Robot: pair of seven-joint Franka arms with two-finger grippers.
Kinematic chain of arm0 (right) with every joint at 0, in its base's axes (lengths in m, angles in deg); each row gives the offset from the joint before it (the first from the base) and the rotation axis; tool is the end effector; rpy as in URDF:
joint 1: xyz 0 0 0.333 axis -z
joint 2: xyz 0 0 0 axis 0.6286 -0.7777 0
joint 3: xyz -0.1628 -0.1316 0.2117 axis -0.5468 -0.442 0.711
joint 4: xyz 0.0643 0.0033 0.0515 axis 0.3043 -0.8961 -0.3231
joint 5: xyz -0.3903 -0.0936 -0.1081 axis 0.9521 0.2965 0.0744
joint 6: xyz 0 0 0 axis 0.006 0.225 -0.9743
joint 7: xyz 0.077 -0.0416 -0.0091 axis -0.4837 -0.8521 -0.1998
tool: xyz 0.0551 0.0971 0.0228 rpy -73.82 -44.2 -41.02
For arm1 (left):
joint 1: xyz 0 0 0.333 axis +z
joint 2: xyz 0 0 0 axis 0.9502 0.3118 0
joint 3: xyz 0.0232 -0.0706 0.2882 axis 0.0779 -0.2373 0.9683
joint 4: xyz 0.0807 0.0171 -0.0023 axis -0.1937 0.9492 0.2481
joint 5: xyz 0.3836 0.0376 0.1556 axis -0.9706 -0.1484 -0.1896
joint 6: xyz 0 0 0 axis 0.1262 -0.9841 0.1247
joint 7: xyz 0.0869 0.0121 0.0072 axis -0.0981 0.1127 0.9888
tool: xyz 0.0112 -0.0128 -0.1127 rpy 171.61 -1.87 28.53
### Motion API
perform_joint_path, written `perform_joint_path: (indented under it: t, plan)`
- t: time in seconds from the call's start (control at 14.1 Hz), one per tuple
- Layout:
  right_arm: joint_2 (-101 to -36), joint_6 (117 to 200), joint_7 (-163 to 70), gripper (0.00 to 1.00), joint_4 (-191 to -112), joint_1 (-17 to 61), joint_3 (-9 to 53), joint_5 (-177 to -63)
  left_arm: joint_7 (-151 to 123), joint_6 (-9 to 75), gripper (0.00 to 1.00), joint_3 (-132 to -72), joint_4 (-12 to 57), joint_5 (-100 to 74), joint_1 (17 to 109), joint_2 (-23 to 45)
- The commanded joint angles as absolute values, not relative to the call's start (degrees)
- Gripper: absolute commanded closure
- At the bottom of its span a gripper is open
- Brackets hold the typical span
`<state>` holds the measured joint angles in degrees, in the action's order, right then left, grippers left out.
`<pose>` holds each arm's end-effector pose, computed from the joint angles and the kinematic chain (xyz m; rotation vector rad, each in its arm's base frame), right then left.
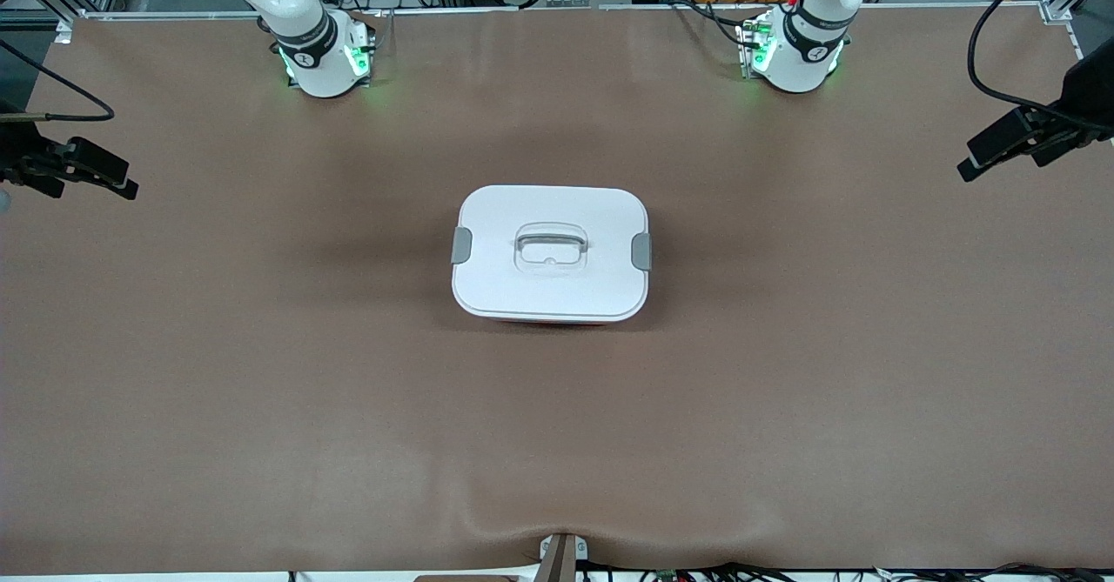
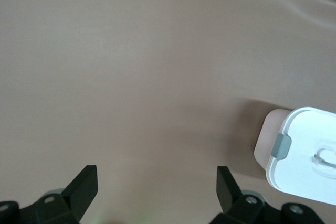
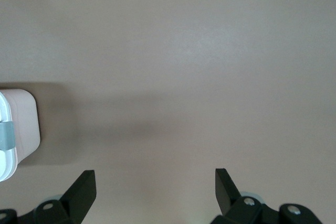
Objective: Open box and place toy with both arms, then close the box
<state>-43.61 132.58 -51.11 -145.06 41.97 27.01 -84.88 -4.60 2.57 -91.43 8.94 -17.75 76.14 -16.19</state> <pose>0.5696 -0.0305 0.5930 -3.1134 0.0825 0.0386 0.5611 -0.0446 0.6450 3.0499 0.3285 0.0352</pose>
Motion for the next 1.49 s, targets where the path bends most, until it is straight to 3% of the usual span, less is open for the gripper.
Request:
perform_joint_path:
  t: [0.0,1.42]
  plan:
    - [-44.24,132.13,-51.61,0.0,-143.74,42.29,27.26,-84.81,-3.74,2.57,0.0,-92.62,13.02,-16.84,76.23,-19.64]
    - [-44.42,132.13,-51.7,0.0,-143.21,42.2,27.26,-84.81,-4.53,2.04,0.0,-92.71,8.99,-21.94,75.97,-14.46]
